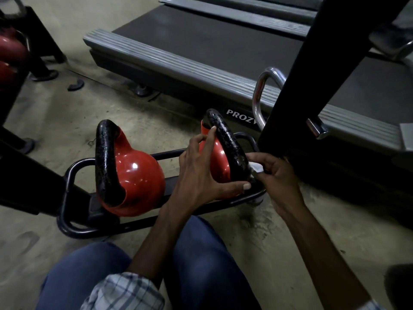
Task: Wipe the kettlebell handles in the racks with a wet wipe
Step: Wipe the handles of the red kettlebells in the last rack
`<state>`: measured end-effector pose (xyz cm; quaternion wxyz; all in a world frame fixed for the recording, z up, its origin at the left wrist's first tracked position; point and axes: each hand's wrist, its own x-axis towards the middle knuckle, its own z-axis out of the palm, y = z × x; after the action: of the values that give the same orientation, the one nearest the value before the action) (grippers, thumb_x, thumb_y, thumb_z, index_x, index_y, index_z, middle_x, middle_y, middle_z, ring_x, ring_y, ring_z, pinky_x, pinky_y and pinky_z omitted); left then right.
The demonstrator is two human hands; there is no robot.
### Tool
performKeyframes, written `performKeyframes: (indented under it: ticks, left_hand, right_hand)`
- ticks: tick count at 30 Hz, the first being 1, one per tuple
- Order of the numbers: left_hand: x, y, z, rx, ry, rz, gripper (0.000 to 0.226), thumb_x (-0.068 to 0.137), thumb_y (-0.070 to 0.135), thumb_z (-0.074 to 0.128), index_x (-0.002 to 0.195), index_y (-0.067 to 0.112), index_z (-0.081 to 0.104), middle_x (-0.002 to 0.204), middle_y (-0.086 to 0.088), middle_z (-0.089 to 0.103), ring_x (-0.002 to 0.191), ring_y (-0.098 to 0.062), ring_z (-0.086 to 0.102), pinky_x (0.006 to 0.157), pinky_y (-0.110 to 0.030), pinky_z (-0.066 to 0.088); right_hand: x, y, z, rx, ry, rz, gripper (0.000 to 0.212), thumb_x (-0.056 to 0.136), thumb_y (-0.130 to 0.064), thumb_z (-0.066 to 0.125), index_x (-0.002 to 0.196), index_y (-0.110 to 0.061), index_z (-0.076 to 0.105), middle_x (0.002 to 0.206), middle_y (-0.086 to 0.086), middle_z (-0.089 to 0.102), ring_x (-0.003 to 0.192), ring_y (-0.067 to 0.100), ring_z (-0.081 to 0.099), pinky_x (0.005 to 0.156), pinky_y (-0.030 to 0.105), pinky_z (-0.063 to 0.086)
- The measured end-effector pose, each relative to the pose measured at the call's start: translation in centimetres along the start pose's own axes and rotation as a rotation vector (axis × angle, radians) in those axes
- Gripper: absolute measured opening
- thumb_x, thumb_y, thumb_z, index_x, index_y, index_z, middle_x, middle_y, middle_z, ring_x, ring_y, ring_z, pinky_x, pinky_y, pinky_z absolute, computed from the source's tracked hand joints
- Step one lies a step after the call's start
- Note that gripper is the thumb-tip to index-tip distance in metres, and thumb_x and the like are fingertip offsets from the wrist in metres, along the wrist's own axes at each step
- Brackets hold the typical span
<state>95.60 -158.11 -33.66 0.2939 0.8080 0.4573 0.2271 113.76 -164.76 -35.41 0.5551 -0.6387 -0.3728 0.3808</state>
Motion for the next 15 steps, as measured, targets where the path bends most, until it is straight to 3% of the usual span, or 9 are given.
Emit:
performKeyframes:
  ticks: [4,6,10,13,15]
  left_hand:
    - [0.2,-0.4,0.2,0.026,0.034,0.022,0.127,0.057,0.074,0.078,0.158,0.039,0.008,0.151,0.003,0.022,0.139,-0.024,0.030,0.115,-0.045,0.029]
    - [0.2,-0.4,0.3,0.023,0.041,0.017,0.127,0.058,0.071,0.080,0.158,0.038,0.010,0.151,0.003,0.023,0.140,-0.023,0.031,0.116,-0.046,0.029]
    - [0.3,-0.2,0.2,0.025,0.038,0.010,0.127,0.058,0.072,0.080,0.158,0.038,0.010,0.151,0.001,0.022,0.139,-0.024,0.030,0.116,-0.049,0.030]
    - [0.3,-0.2,0.2,0.025,0.046,-0.002,0.127,0.058,0.069,0.083,0.158,0.037,0.011,0.151,0.000,0.022,0.137,-0.025,0.030,0.114,-0.050,0.032]
    - [0.3,-0.2,0.2,0.029,0.055,0.002,0.128,0.058,0.068,0.084,0.159,0.036,0.012,0.151,-0.001,0.023,0.137,-0.025,0.030,0.114,-0.050,0.032]
  right_hand:
    - [1.1,-1.5,-0.2,-0.050,-0.147,0.024,0.032,0.088,0.006,0.068,0.090,-0.024,0.075,0.081,-0.005,0.078,0.075,0.008,0.074,0.064,0.022,0.056]
    - [1.0,-1.9,-0.3,-0.140,-0.156,0.035,0.030,0.090,0.001,0.069,0.087,-0.029,0.075,0.081,-0.006,0.078,0.077,0.008,0.075,0.067,0.026,0.057]
    - [-1.2,-2.2,-0.7,-0.250,-0.052,-0.037,0.036,0.095,-0.005,0.065,0.096,-0.040,0.074,0.097,-0.013,0.078,0.098,0.002,0.072,0.086,0.024,0.055]
    - [-3.8,-2.6,0.1,-0.153,0.069,-0.085,0.025,0.097,-0.015,0.064,0.101,-0.038,0.075,0.097,-0.015,0.077,0.097,-0.002,0.070,0.083,0.016,0.053]
    - [-4.2,-2.6,1.1,-0.214,0.172,-0.164,0.014,0.097,-0.020,0.066,0.102,-0.028,0.077,0.092,-0.014,0.077,0.092,-0.005,0.070,0.078,0.009,0.051]
